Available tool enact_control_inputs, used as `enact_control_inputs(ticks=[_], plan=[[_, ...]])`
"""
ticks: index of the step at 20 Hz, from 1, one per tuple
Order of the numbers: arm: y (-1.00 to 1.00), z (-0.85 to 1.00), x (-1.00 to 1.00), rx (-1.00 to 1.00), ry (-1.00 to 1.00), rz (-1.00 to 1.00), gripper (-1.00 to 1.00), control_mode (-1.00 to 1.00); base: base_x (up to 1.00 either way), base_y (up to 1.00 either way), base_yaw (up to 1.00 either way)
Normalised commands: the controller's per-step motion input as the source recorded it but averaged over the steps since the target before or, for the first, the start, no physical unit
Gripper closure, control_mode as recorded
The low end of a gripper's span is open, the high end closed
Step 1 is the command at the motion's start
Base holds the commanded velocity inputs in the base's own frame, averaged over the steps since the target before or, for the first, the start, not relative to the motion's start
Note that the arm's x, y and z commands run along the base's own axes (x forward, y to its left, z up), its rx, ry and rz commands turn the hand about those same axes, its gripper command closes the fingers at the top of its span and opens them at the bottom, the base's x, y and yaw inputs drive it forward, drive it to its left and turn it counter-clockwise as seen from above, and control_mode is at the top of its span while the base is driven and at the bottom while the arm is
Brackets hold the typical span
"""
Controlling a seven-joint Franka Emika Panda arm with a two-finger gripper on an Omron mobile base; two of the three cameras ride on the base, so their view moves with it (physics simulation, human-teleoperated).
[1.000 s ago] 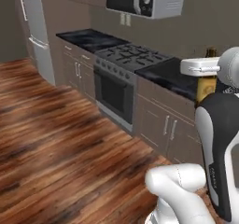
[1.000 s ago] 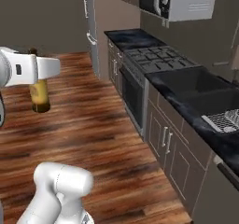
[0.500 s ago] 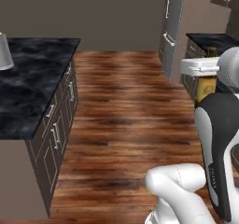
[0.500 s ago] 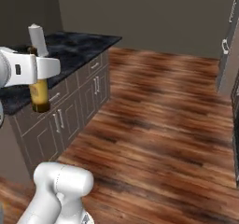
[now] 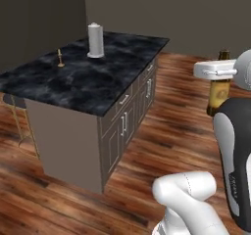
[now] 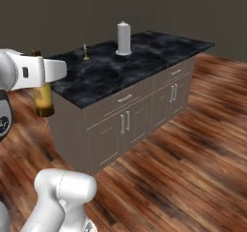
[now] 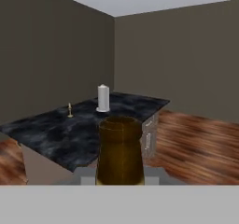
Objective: Get the candle and the beer from the cabinet and move them to the dining counter.
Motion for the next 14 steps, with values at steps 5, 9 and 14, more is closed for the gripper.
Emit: enact_control_inputs(ticks=[5,9,14], plan=[[0.0,0.0,0.0,0.0,0.0,0.0,1.0,1.0,0.14,1.0,0.0],[0.0,0.0,0.0,0.0,0.0,0.0,1.0,1.0,0.62,1.0,-0.01],[0.0,0.0,0.0,0.0,0.0,0.0,1.0,1.0,0.85,1.0,-0.07]])
